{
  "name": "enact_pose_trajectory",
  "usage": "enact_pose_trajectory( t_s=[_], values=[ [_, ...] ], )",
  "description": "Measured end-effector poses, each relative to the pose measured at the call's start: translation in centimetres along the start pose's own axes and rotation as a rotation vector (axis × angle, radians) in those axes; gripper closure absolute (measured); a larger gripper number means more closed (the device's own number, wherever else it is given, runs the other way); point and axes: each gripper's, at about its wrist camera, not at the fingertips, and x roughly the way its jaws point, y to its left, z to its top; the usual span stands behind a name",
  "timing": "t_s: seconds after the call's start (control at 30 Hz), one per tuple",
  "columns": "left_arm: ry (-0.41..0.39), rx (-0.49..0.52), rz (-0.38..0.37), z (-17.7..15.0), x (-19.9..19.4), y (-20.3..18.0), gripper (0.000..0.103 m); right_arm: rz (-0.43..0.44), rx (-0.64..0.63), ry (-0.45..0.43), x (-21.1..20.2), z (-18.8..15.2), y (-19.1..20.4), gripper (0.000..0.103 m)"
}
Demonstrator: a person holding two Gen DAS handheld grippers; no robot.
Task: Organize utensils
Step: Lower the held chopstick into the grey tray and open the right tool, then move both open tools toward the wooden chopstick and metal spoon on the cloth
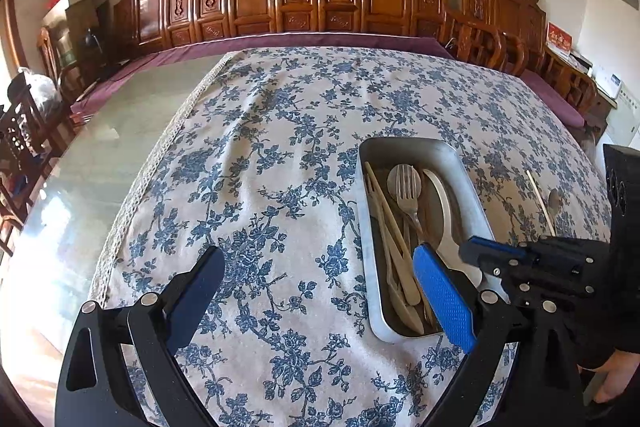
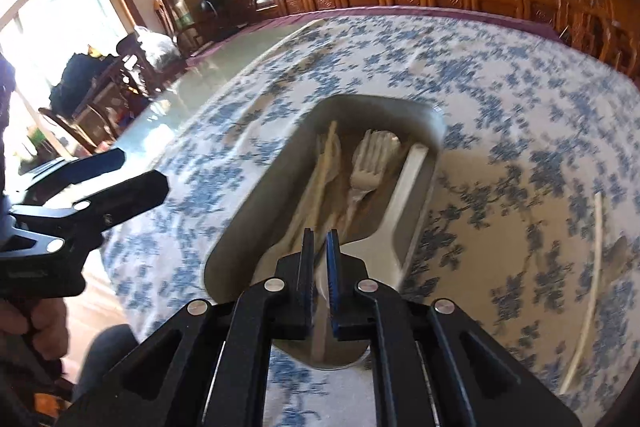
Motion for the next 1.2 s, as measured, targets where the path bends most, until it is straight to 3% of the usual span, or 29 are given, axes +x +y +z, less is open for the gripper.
enact_pose_trajectory(
  t_s=[0.27,0.4,0.5,0.77,0.87,1.2],
  values=[
    [0.003,0.002,0.001,-0.1,-0.1,0.0,0.012,0.005,-0.033,-0.063,-2.7,-0.2,-0.3,0.094],
    [-0.002,0.010,-0.018,0.1,-0.4,-1.1,0.012,-0.044,-0.048,-0.096,-5.7,-0.5,-3.0,0.094],
    [-0.011,0.024,-0.045,0.3,-0.6,-2.4,0.011,-0.129,-0.070,-0.111,-7.8,-1.2,-5.9,0.094],
    [-0.027,0.064,-0.114,0.9,-0.8,-7.4,0.012,-0.299,-0.012,-0.113,-11.5,-3.4,-14.7,0.094],
    [-0.025,0.086,-0.139,0.8,-0.6,-9.6,0.012,-0.344,0.020,-0.114,-11.9,-4.2,-17.5,0.078],
    [0.011,0.187,-0.220,0.9,2.2,-18.3,0.012,-0.403,0.131,-0.104,-11.6,-7.2,-22.8,0.075]
  ],
)
